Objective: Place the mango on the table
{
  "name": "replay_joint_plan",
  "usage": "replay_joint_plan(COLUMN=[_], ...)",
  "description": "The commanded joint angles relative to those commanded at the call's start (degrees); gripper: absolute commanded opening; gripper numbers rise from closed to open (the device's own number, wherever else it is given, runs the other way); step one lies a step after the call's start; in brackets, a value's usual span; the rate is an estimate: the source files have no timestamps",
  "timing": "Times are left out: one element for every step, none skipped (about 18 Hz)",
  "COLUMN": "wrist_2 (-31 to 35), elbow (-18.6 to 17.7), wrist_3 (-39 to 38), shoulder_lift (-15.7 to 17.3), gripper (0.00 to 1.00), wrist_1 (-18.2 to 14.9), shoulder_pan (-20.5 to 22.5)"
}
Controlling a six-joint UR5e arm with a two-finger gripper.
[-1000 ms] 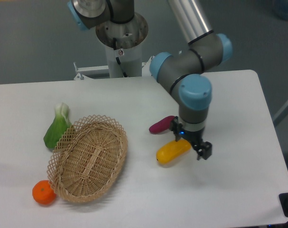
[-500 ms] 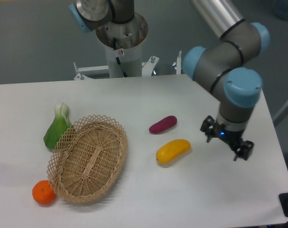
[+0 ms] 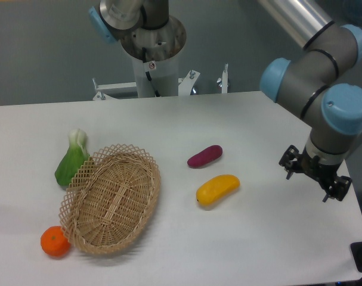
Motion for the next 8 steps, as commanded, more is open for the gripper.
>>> replay_joint_plan(wrist_2=[0.0,0.0,0.0,0.0,0.0,0.0,0.0,0.0], elbow=[0.0,-0.09,-0.17,-0.17,-0.26,-0.26,-0.26,-0.26], wrist_3=[0.0,0.0,0.0,0.0,0.0,0.0,0.0,0.0], shoulder_lift=[0.0,0.0,0.0,0.0,0.0,0.0,0.0,0.0], gripper=[1.0,1.0,1.0,1.0,1.0,1.0,1.0,1.0], wrist_1=[-0.09,-0.09,0.0,0.0,0.0,0.0,0.0,0.0], shoulder_pan=[0.0,0.0,0.0,0.0,0.0,0.0,0.0,0.0])
